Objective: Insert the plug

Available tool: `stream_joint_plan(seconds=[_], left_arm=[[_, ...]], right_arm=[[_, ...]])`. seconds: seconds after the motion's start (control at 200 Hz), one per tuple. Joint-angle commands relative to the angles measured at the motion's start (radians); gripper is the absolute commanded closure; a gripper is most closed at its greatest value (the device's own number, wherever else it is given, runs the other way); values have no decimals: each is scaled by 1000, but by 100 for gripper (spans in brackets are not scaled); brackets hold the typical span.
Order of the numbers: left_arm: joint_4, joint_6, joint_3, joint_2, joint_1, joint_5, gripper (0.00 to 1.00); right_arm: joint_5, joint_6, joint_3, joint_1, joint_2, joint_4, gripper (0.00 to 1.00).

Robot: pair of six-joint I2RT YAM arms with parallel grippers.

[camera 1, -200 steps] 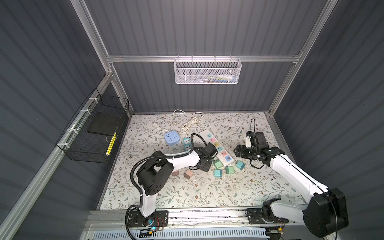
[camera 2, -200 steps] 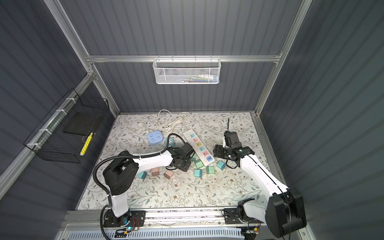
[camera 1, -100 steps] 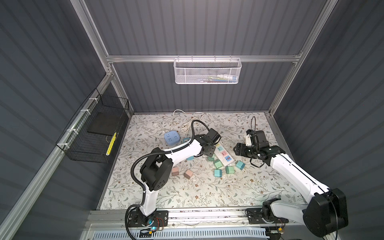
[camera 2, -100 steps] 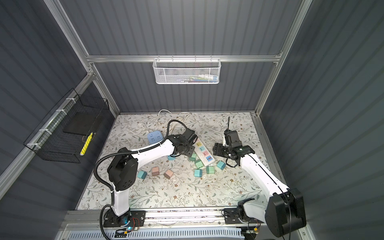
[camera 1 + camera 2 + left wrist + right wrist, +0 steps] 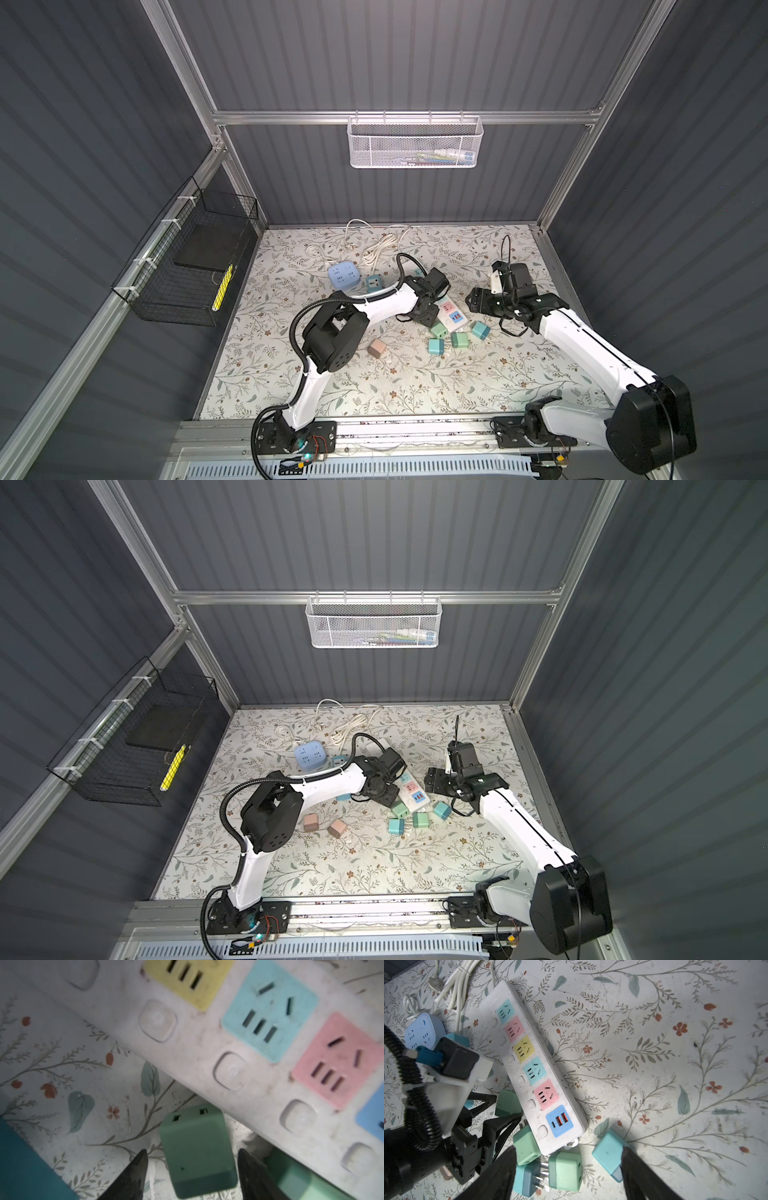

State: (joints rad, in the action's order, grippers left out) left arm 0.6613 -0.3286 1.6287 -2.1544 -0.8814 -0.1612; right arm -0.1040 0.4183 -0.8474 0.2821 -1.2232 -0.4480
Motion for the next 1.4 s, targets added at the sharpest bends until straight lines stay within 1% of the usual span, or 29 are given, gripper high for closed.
stream_joint_plan(seconds=[0.0, 0.06, 0.235, 0.385, 0.46, 0.51, 0.58, 0.705, 0.821, 0.861, 0.956, 1.036, 1.131, 1.221, 1.271, 1.286, 1.321, 1.396], left_arm=[[30, 7, 46, -23, 0, -39, 33], [34, 9, 46, -29, 2, -63, 35], [15, 15, 13, -27, 20, -53, 46], [-2, 35, -18, -13, 39, -28, 48], [1, 51, -26, -8, 49, -24, 50], [1, 60, -31, -1, 53, -23, 54], [-16, 91, -44, 21, 56, -12, 64], [-104, 121, -102, 95, 55, -16, 71], [-276, 153, -204, 196, 50, -27, 77], [-369, 167, -288, 239, 45, -48, 78], [-603, 184, -432, 333, 43, -70, 78], [-825, 223, -564, 400, 39, -59, 78], [-1132, 281, -733, 463, 39, -11, 76], [-1373, 317, -850, 488, 37, 20, 76], [-1420, 321, -873, 496, 38, 23, 77], [-1425, 320, -874, 497, 37, 21, 77], [-1431, 317, -878, 499, 37, 27, 77], [-1443, 309, -886, 509, 33, 48, 76]], right_arm=[[-2, 2, 22, -4, -4, 14, 21], [-4, 2, 25, -4, 1, 11, 21], [-14, 1, 27, -4, 14, 12, 21], [-16, -2, 28, -4, 18, 9, 22], [-17, -3, 25, -4, 23, 7, 22], [-20, -3, 25, -4, 24, 6, 22], [-23, -4, 25, -4, 29, 6, 23], [-39, -12, 13, -4, 26, 6, 25], [-69, -19, -6, -3, 27, 3, 27], [-80, -23, -15, -3, 26, 0, 28], [-108, -25, -42, -1, 23, -7, 30], [-138, -37, -75, 5, 8, -22, 34], [-177, -62, -129, 29, -18, -48, 37], [-198, -98, -186, 65, -47, -77, 39], [-220, -114, -212, 79, -62, -88, 39], [-264, -120, -216, 80, -65, -88, 40], [-312, -128, -223, 82, -76, -79, 40], [-353, -140, -244, 91, -103, -84, 42]])
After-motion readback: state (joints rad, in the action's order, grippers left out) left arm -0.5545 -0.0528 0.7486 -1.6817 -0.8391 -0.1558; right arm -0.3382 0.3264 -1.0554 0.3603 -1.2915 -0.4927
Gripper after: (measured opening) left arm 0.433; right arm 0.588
